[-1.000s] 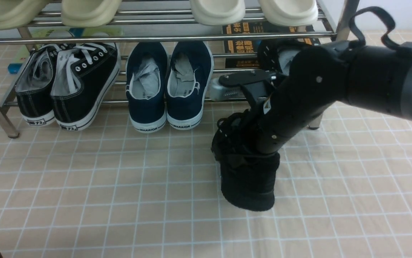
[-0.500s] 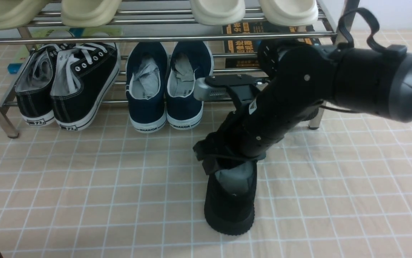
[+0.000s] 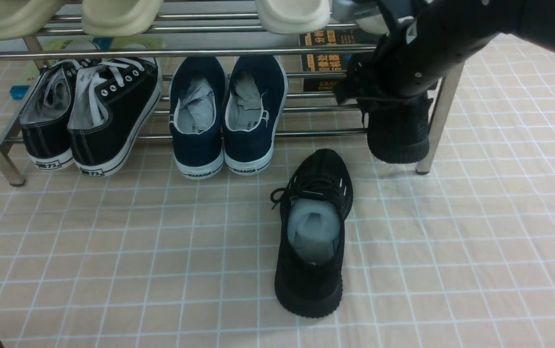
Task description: Take the shoes off the shelf from the light coffee tablecloth by hand.
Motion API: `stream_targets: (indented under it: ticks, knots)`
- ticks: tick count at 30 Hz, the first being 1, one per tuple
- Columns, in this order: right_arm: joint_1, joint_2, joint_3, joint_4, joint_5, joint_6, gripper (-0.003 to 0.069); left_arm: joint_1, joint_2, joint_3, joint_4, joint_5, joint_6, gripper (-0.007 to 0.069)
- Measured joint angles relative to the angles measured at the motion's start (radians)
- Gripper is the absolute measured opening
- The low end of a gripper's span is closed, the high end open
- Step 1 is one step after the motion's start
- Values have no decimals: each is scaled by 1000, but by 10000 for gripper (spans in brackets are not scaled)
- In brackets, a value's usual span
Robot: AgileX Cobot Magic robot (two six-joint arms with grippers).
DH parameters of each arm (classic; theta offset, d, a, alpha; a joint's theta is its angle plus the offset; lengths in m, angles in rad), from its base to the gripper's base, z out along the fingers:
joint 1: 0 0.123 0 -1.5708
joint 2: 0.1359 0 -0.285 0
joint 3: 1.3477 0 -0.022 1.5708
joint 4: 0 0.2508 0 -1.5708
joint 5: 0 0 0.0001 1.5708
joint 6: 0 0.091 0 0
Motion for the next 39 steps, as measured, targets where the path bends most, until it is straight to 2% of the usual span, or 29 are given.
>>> stream_targets:
  ticks: [3,6,7,8,9,10,14,19,21,23,26,27,28,33,39]
  knots:
    - [-4,9,0,-59,-42,43,22,0,0,0,0,0,0,239]
    - [-5,29,0,-146,-81,104,123,0,0,0,0,0,0,239]
    - [-5,31,0,-151,-81,108,131,0,0,0,0,0,0,239]
    - [-5,44,0,-192,-91,145,197,0,0,0,0,0,0,239]
    - [-5,46,0,-196,-92,145,206,0,0,0,0,0,0,239]
    - [-5,62,0,-241,-94,179,273,0,0,0,0,0,0,239]
    - [-6,109,0,-323,-100,239,407,0,0,0,0,0,0,239]
    - [-6,173,0,-404,-129,299,451,0,0,0,0,0,0,239]
    - [-6,196,0,-424,-140,312,422,0,0,0,0,0,0,239]
    - [-6,208,0,-428,-142,316,349,0,0,0,0,0,0,239]
    - [-4,205,-1,-410,-123,319,133,0,0,0,0,0,0,239]
    - [-4,204,-2,-407,-120,319,118,0,0,0,0,0,0,239]
    - [2,188,-2,-377,-88,319,23,0,0,0,0,0,0,239]
    - [25,100,-2,-294,48,292,3,0,0,0,0,0,0,239]
    - [59,-108,-5,-157,313,183,3,0,0,0,0,0,0,239]
